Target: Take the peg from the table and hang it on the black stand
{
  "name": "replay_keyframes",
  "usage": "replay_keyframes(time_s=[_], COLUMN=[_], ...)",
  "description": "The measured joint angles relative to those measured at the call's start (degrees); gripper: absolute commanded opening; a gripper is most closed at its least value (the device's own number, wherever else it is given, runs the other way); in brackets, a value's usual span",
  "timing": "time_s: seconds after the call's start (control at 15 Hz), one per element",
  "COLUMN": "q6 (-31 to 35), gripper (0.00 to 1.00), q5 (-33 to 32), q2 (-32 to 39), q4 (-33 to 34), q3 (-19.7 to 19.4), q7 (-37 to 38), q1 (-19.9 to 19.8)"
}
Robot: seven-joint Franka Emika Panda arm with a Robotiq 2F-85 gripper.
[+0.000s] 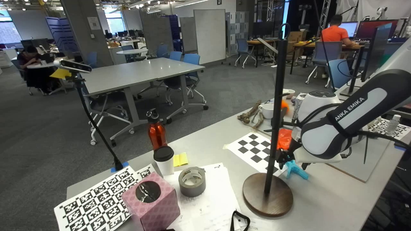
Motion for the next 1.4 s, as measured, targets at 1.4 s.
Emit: replay_keyframes(time_s=[1.4], q6=[-0.28], gripper=[0.38], q5=[-0.69], q2=[-4.69], q4=[-1.93], q3=[-4.70], q7=[-3.18], q1=[2.28])
